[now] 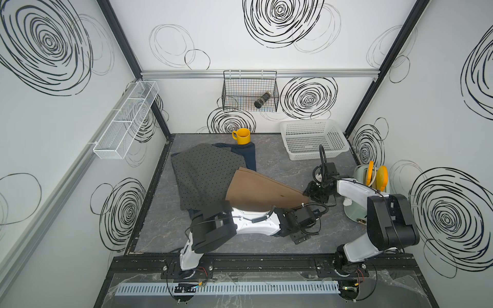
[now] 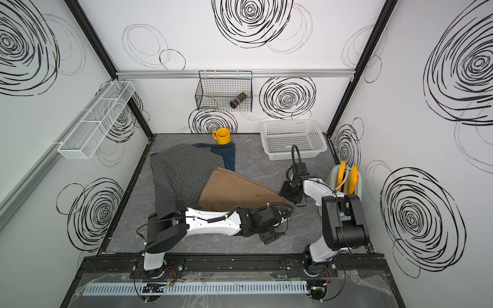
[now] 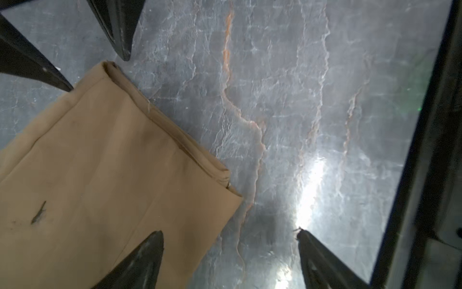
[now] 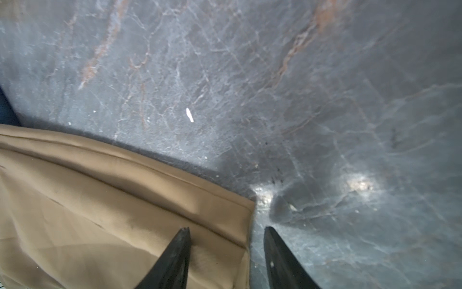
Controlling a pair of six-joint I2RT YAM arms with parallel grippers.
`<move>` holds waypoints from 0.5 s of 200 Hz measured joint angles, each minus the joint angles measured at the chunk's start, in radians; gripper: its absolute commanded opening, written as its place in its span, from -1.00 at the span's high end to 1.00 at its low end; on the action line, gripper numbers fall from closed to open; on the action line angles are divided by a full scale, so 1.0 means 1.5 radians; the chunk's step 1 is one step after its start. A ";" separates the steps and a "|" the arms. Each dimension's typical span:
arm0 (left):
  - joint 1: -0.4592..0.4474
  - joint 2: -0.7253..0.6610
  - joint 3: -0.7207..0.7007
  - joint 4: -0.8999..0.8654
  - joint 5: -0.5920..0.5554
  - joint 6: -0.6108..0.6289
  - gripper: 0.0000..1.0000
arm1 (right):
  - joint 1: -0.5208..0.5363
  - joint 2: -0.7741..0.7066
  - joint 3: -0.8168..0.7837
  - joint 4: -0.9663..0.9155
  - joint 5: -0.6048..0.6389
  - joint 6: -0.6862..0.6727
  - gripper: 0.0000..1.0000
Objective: Roll up the skirts
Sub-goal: Adjust the skirt at the center of the board, then roll the skirt at the center of the board.
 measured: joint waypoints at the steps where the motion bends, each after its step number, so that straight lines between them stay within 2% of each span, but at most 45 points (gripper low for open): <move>1: 0.000 0.001 0.001 0.000 -0.001 0.002 -0.73 | 0.000 0.000 0.000 0.000 0.000 0.000 -0.04; 22: -0.001 0.011 0.002 0.011 -0.020 0.032 -0.71 | -0.003 0.000 -0.006 0.003 -0.004 0.001 -0.08; 44: -0.004 0.023 0.014 0.022 -0.046 0.065 -0.55 | -0.010 0.000 -0.021 0.015 -0.010 0.007 -0.10; 100: -0.009 0.031 0.009 0.072 -0.077 0.136 -0.51 | -0.035 -0.030 -0.062 0.053 -0.039 0.027 -0.12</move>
